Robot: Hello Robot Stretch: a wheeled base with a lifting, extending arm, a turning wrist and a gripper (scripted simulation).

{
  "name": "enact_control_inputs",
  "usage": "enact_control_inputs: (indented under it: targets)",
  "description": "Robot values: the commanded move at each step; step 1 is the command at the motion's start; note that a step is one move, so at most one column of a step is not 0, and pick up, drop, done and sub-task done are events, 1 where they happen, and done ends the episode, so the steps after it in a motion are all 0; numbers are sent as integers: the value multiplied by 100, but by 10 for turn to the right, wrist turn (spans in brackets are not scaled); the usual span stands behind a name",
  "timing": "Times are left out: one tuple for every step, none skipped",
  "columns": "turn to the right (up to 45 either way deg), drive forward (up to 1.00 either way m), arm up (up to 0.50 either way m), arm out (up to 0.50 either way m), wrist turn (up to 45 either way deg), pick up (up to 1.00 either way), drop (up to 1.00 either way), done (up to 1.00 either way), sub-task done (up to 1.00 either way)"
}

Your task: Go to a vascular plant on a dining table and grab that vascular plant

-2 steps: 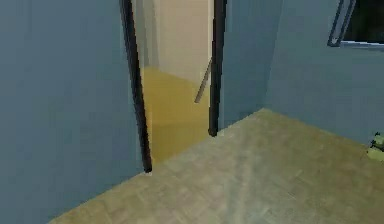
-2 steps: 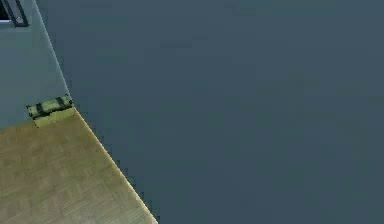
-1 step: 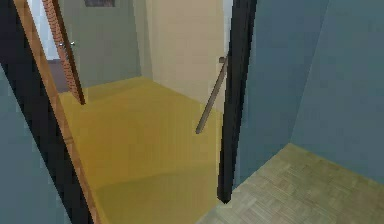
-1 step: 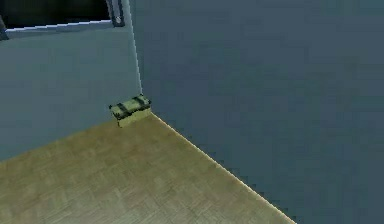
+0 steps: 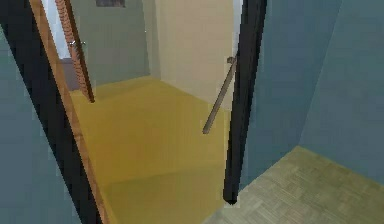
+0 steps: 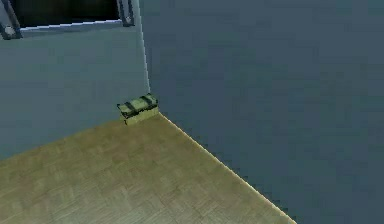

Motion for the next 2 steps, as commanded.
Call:
enact_control_inputs:
  targets:
    - [120, 0, 0, 0, 0, 0, 0, 0, 0]
    - [30, 0, 0, 0, 0, 0, 0, 0, 0]
